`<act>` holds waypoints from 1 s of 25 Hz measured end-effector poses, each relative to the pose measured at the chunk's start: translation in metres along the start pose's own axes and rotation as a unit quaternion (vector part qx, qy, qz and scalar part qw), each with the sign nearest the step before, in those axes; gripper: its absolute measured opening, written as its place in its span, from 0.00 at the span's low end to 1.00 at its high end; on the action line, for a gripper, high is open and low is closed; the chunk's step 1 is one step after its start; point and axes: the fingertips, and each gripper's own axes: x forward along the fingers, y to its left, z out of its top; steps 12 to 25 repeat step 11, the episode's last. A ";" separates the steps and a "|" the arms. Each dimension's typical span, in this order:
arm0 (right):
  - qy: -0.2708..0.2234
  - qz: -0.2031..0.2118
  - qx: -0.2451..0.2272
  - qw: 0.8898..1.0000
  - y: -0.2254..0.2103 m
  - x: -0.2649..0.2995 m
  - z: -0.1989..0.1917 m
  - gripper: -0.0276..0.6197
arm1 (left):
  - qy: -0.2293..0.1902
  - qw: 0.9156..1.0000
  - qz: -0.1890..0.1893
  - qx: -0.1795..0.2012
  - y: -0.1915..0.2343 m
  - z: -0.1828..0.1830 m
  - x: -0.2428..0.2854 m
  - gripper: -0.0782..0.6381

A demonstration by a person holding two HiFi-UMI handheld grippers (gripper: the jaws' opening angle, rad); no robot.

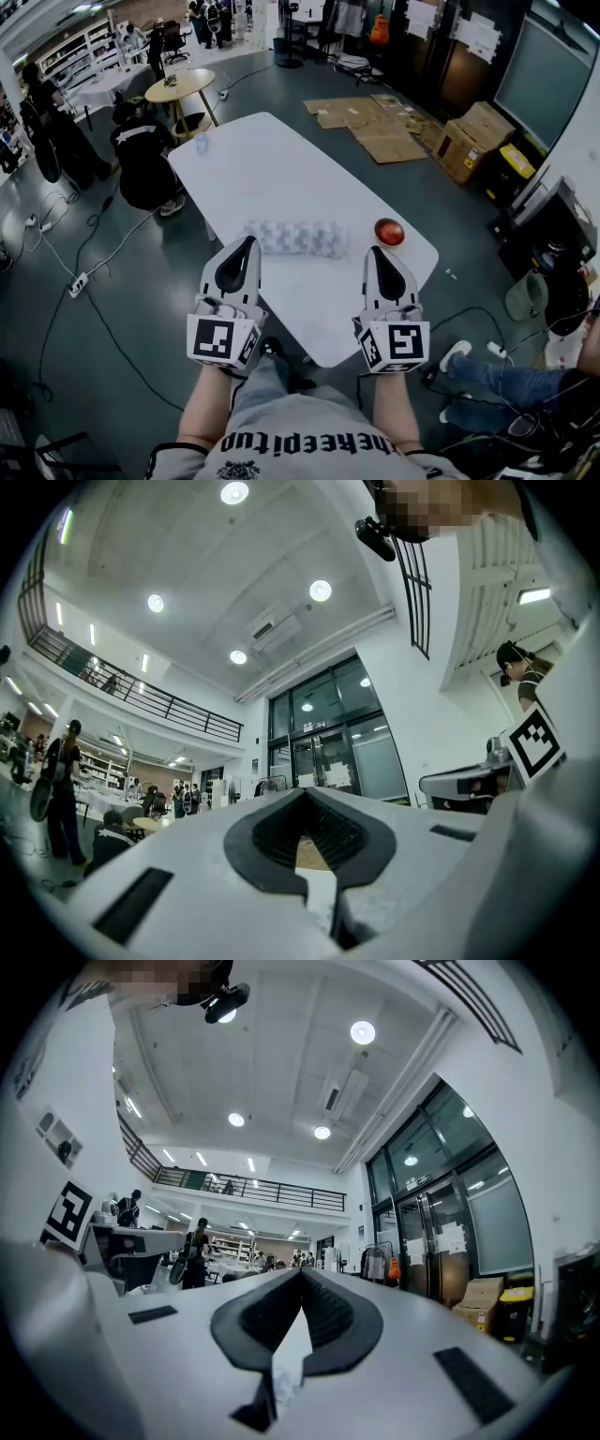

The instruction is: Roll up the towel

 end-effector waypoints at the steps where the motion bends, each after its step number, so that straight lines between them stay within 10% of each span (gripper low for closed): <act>1: -0.001 0.003 -0.001 1.000 0.000 0.000 0.000 0.05 | -0.002 1.000 0.000 -0.002 0.000 0.000 0.000 0.12; 25: -0.002 -0.004 -0.002 1.000 0.001 0.001 -0.002 0.05 | -0.008 1.000 0.002 -0.023 0.002 -0.006 0.000 0.12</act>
